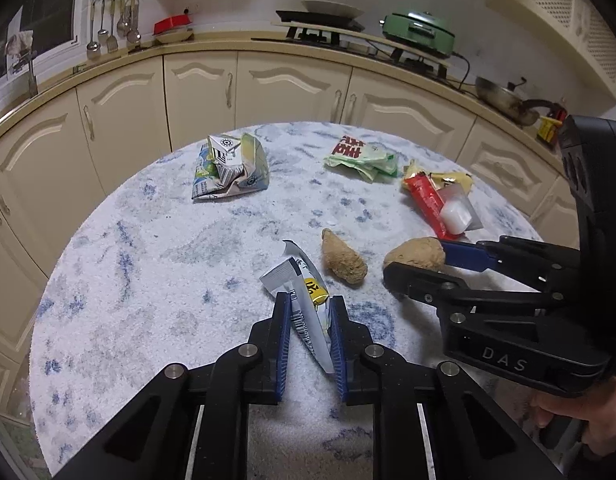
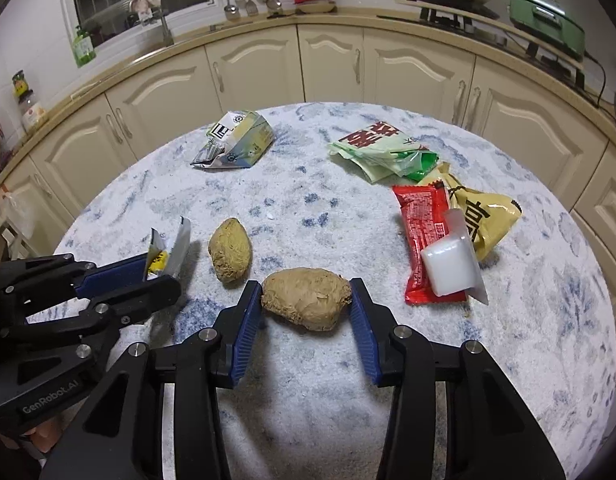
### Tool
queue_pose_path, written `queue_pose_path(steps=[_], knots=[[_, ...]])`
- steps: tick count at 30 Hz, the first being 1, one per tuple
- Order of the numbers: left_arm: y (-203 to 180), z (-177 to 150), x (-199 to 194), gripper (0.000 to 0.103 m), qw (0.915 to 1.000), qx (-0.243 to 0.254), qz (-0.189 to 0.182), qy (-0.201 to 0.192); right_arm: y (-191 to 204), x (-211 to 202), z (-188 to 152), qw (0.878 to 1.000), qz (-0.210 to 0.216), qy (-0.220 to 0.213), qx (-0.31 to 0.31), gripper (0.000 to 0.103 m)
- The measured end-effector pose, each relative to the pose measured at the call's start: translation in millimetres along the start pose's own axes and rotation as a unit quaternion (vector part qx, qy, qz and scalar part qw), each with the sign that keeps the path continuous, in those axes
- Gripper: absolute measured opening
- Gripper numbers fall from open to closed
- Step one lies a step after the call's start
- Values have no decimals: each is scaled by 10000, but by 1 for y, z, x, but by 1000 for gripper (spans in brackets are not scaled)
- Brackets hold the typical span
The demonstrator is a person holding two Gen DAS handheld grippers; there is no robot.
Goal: Collect trash
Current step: 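Grasp the white snack packet with the left tool while the right tool grasps a potato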
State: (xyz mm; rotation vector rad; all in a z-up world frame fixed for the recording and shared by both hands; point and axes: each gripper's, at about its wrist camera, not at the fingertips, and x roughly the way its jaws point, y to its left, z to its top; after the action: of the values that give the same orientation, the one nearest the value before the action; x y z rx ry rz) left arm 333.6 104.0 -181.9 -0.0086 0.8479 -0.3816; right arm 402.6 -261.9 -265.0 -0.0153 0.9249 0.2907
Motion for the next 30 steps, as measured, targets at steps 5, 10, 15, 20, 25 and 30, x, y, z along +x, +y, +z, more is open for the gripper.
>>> queue_pose_path(steps=[5, 10, 15, 20, 25, 30], knots=[[-4, -11, -13, 14, 9999, -83, 3, -87, -2, -9, -4, 9999, 70, -106, 56, 44], [-16, -16, -41, 14, 9995, -75, 71, -294, -4, -27, -9, 9996, 112, -255, 105, 44], [-32, -15, -67, 14, 9984, 14, 68, -553, -12, -58, -17, 9983, 157, -506, 242, 44], [-54, -15, -92, 14, 9968, 104, 24, -787, -25, -90, -25, 9963, 145, -780, 343, 44], [-81, -17, -111, 15, 9951, 222, -51, -960, -42, -126, -37, 9930, 99, -1060, 506, 44], [-116, -19, -128, 15, 9930, 346, -205, -1107, -63, -163, -51, 9890, 16, -1336, 628, 44]])
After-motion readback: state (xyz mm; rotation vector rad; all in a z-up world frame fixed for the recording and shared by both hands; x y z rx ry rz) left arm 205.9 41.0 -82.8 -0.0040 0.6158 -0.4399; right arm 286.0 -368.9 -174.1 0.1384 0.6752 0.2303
